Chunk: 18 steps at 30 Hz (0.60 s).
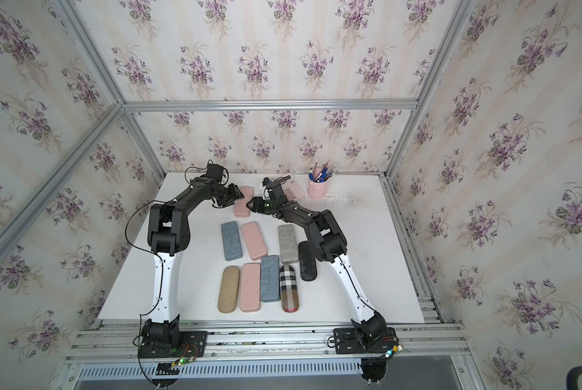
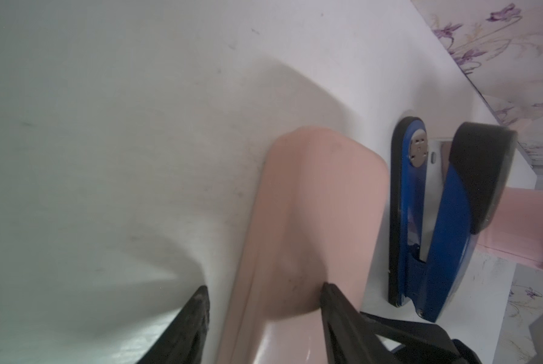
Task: Close the glasses case
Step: Move the glasses case to the center of the board.
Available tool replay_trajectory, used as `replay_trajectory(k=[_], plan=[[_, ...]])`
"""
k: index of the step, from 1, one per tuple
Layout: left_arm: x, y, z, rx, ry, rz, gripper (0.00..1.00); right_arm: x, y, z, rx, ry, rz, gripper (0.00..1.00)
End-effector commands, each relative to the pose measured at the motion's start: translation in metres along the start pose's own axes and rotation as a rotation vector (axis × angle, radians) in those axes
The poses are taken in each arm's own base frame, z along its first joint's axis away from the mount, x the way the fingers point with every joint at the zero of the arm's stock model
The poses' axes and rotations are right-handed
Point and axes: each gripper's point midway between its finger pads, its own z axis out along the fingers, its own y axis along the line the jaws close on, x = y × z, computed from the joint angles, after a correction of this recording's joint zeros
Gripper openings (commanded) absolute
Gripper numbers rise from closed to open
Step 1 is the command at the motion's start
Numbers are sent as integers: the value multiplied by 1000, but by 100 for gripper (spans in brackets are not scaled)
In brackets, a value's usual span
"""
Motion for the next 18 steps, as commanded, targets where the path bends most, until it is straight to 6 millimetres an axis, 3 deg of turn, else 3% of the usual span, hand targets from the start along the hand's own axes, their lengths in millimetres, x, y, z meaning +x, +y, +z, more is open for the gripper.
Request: replay_trajectory(k=[1, 3, 6, 12, 13, 18], plan=[[14, -18, 4, 49, 34, 39, 56, 7, -6, 4, 5, 17, 15, 51], [22, -22, 9, 69, 53, 34, 56, 5, -6, 2, 8, 13, 13, 49], [26, -26, 11, 94, 58, 21, 47, 3, -5, -1, 13, 11, 6, 47], [32, -48, 4, 126, 56, 57, 47, 3, -8, -13, 34, 11, -4, 44], [34, -53, 4, 139, 61, 67, 47, -8, 5, -22, 19, -9, -21, 44], [52, -73, 4, 165, 89, 104, 46, -4, 7, -33, 36, 7, -44, 42]])
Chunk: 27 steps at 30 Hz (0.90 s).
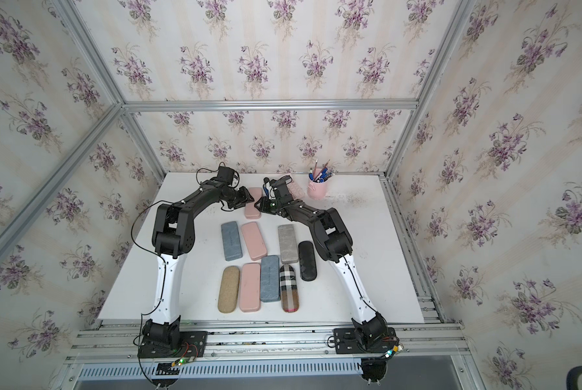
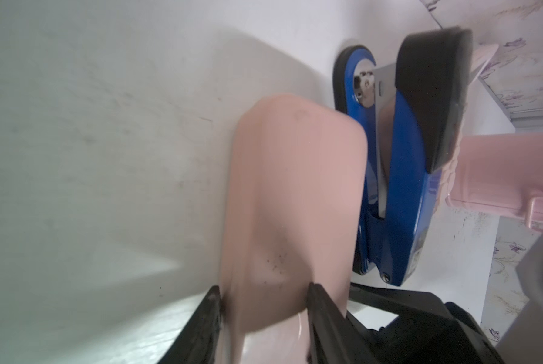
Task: Close the glasses case
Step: Move the glasses case to the center of the board.
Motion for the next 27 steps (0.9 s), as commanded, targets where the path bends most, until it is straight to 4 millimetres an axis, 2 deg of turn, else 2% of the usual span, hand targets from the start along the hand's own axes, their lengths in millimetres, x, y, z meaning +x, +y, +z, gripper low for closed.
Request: replay_trajectory(k=[1, 5, 18, 27], plan=[[17, -33, -4, 106, 50, 36, 46, -2, 21, -9, -54, 2, -65, 42], [26, -43, -4, 132, 64, 38, 46, 2, 18, -19, -34, 17, -84, 42], [74, -79, 2, 170, 139, 113, 44, 25, 11, -42, 6, 70, -121, 40], [123, -81, -2, 158, 190, 153, 43, 49, 15, -71, -10, 75, -107, 40]])
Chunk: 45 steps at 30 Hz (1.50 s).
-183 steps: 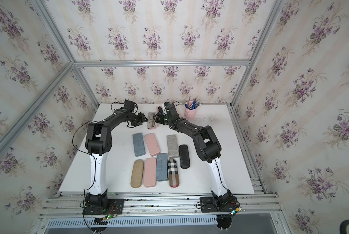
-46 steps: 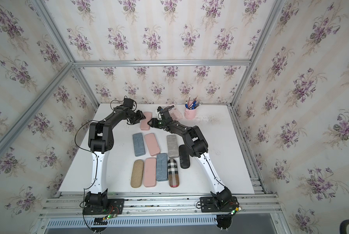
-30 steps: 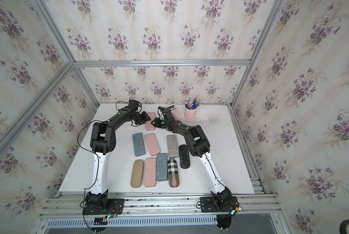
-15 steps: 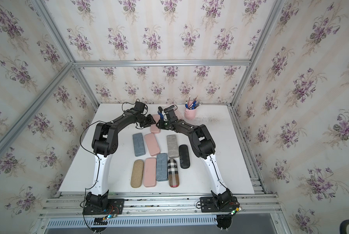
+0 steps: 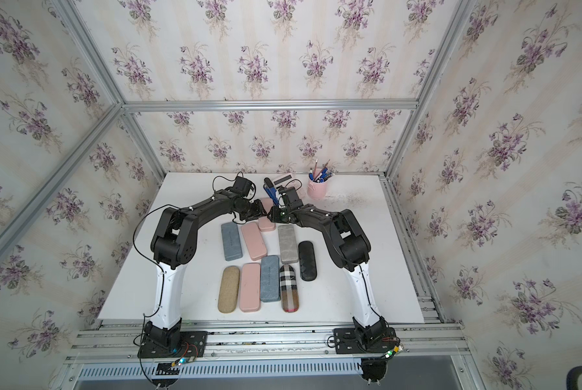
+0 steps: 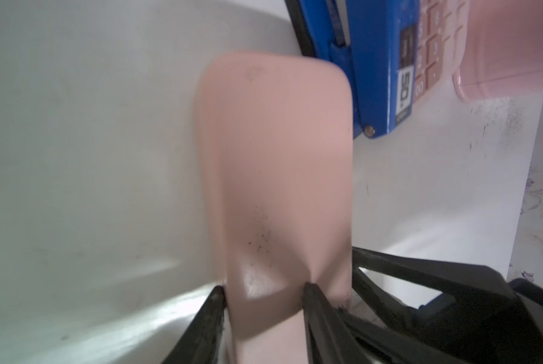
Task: Close the glasses case
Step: Move the glasses case to the center of the board.
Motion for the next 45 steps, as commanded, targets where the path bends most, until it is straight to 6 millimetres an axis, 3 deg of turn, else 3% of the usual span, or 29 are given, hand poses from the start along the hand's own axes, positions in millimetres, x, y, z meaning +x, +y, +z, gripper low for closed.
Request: replay_trajectory(k=[1, 7, 15, 23, 28, 30, 33, 40, 45], plan=[[28, -41, -1, 173, 83, 51, 43, 3, 36, -8, -152, -2, -47, 40], [52, -43, -6, 154, 98, 80, 43, 25, 38, -21, -139, 11, -45, 40], [74, -43, -12, 140, 115, 105, 43, 38, 52, -33, -139, 15, -72, 40], [72, -48, -23, 139, 98, 120, 48, 11, 60, -65, -85, -83, -107, 48], [63, -56, -48, 133, 41, 150, 67, 5, 75, -110, -95, -157, -115, 52], [61, -57, -61, 125, 12, 165, 78, 21, 71, -130, -63, -164, -107, 53], [56, -60, -84, 108, -46, 188, 90, 65, 57, -152, 42, -137, -91, 54], [60, -65, -136, 108, -146, 227, 92, 192, 31, -190, 175, -62, -13, 55], [74, -58, -169, 97, -213, 237, 94, 239, 39, -205, 247, -5, -52, 55]])
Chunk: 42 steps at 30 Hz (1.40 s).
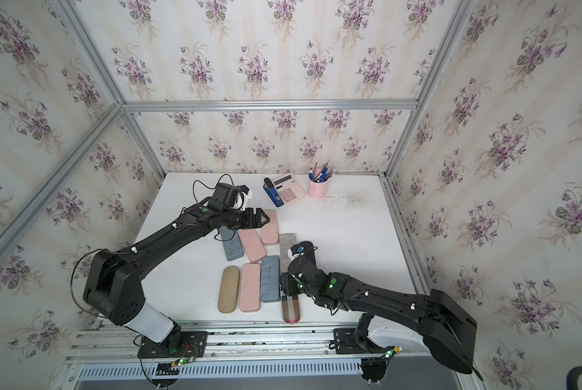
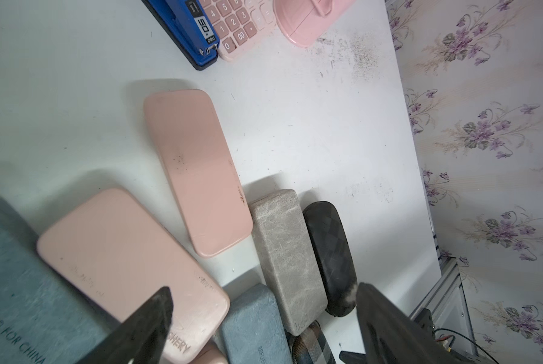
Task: Close the glasses case
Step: Move the glasses case to the center of the board.
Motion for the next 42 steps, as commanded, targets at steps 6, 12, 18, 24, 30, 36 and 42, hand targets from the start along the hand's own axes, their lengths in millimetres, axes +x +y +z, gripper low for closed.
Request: replay_trajectory(k=[6, 12, 18, 24, 30, 36, 42], plan=[[18, 8, -51, -46, -101, 25, 94, 37, -14, -32, 233, -9, 49, 54], [43, 16, -63, -48, -93, 23, 95, 89, -8, -37, 228, 75, 54, 51], [61, 32, -67, -95, -83, 15, 95, 114, 9, -32, 186, 111, 61, 46], [64, 39, -76, -122, -109, 14, 95, 127, 8, -21, 176, 140, 93, 35], [67, 46, -77, -132, -116, -2, 95, 134, 18, -20, 136, 153, 103, 32], [67, 48, -74, -128, -113, -9, 95, 132, 5, -17, 179, 124, 119, 32], [70, 53, -71, -138, -101, -16, 95, 117, 2, -10, 101, 83, 160, 32]])
